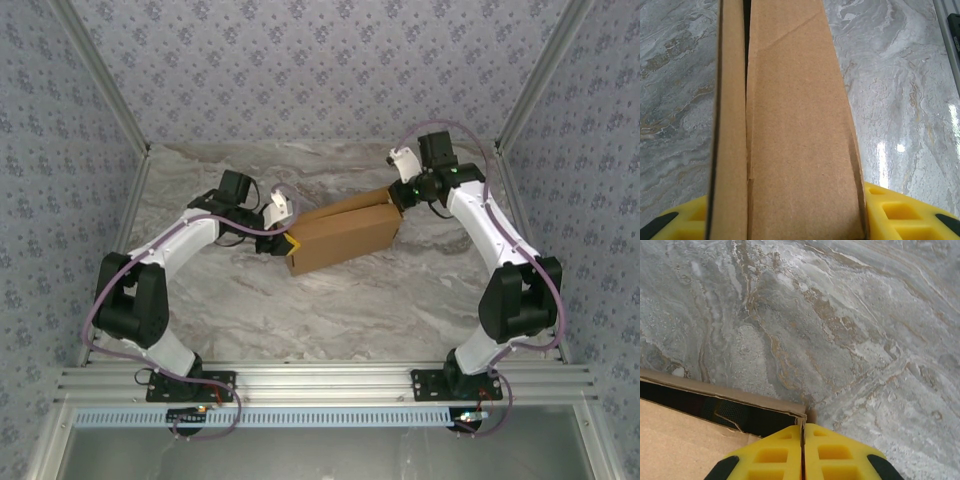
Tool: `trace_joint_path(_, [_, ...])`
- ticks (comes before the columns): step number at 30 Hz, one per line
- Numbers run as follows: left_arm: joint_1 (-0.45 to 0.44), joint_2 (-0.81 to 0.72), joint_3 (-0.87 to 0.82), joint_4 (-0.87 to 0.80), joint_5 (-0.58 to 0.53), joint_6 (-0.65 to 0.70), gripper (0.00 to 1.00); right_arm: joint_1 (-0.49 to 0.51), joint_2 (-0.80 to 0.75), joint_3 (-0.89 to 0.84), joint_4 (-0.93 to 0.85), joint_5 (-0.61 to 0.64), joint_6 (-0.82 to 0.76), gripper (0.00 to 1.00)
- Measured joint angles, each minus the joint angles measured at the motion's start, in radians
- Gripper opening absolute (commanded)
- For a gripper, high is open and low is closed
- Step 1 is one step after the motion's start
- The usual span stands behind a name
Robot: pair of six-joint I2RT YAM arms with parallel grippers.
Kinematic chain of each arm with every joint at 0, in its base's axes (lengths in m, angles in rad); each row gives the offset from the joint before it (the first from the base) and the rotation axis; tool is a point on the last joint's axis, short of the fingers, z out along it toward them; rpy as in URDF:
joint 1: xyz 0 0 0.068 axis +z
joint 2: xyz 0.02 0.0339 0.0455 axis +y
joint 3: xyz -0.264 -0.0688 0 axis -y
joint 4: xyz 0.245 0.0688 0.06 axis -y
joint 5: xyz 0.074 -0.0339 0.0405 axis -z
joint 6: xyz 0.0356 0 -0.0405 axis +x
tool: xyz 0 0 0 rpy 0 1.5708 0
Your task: Fold the paper box
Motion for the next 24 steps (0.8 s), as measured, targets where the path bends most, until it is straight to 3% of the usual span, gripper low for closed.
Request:
trace_joint_path(14, [-0.005,0.006,0.0,0.021,-0.005,-0.034,0.34,0.021,-0.002,0.018,-0.045,0.066,0.222,0.08])
trace_joint_path(24, [-0.008,0.007,0.0,0.024,-0.011,-0.041,0.34,0.03,-0.027,-0.028,0.006,0.099,0.229,0.06])
